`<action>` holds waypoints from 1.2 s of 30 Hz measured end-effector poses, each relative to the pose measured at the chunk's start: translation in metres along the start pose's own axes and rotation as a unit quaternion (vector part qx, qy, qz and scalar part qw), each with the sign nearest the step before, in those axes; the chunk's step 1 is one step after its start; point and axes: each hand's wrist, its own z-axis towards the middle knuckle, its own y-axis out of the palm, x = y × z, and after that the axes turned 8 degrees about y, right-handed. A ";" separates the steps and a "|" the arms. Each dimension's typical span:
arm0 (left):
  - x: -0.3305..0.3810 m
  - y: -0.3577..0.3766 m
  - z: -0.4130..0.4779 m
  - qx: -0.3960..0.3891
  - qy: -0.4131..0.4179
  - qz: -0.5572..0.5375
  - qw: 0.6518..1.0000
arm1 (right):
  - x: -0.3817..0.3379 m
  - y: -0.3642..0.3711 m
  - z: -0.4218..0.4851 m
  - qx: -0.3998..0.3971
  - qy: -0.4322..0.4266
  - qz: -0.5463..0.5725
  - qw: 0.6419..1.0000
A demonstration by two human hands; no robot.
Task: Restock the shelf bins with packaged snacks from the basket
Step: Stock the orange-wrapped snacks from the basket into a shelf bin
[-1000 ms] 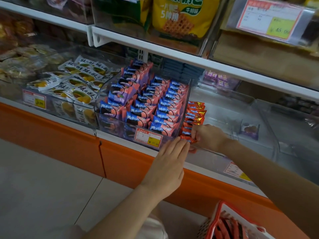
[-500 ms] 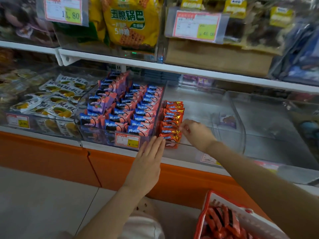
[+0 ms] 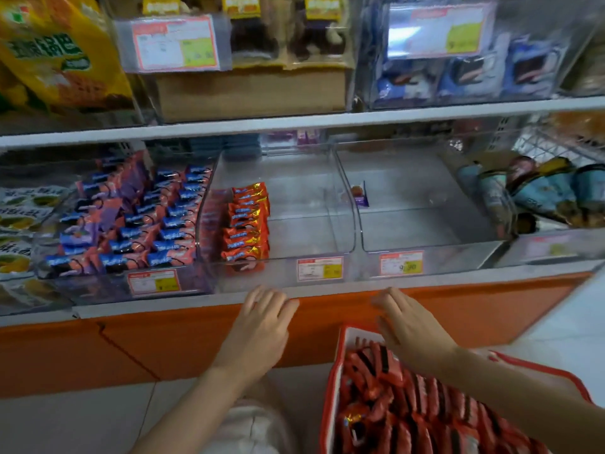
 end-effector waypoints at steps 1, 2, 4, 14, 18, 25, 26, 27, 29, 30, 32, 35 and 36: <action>0.009 0.007 0.004 -0.020 0.010 -0.006 1.000 | 0.012 0.004 -0.013 -0.012 0.018 -0.005 1.000; 0.020 0.013 0.010 -0.043 0.013 -0.014 0.999 | 0.024 0.009 -0.026 -0.030 0.041 -0.009 0.999; 0.044 0.024 0.022 -0.094 0.006 -0.042 0.995 | 0.045 0.020 -0.053 -0.081 0.103 -0.010 0.991; 0.146 0.103 0.031 -0.299 -0.017 -0.189 0.935 | 0.075 0.050 -0.144 -0.300 0.310 -0.023 0.902; 0.161 0.126 0.018 -0.343 -0.049 -0.205 0.916 | 0.068 0.054 -0.153 -0.336 0.314 -0.014 0.888; 0.167 0.139 0.014 -0.354 -0.073 -0.201 0.911 | 0.079 0.053 -0.139 -0.375 0.327 -0.004 0.868; 0.168 0.140 0.014 -0.355 -0.077 -0.188 0.913 | 0.081 0.053 -0.135 -0.382 0.319 -0.001 0.867; 0.169 0.142 0.014 -0.353 -0.085 -0.178 0.915 | 0.081 0.053 -0.131 -0.391 0.312 0.003 0.866; 0.172 0.144 0.014 -0.345 -0.103 -0.163 0.919 | 0.078 0.055 -0.126 -0.401 0.308 0.010 0.863; 0.173 0.146 0.014 -0.342 -0.107 -0.155 0.921 | 0.076 0.057 -0.125 -0.402 0.310 0.012 0.861; 0.175 0.148 0.014 -0.340 -0.107 -0.134 0.925 | 0.071 0.062 -0.125 -0.403 0.314 0.003 0.860; 0.177 0.150 0.016 -0.341 -0.103 -0.105 0.929 | 0.065 0.068 -0.125 -0.414 0.329 -0.004 0.849; 0.177 0.150 0.017 -0.339 -0.100 -0.101 0.930 | 0.063 0.069 -0.124 -0.420 0.337 -0.002 0.843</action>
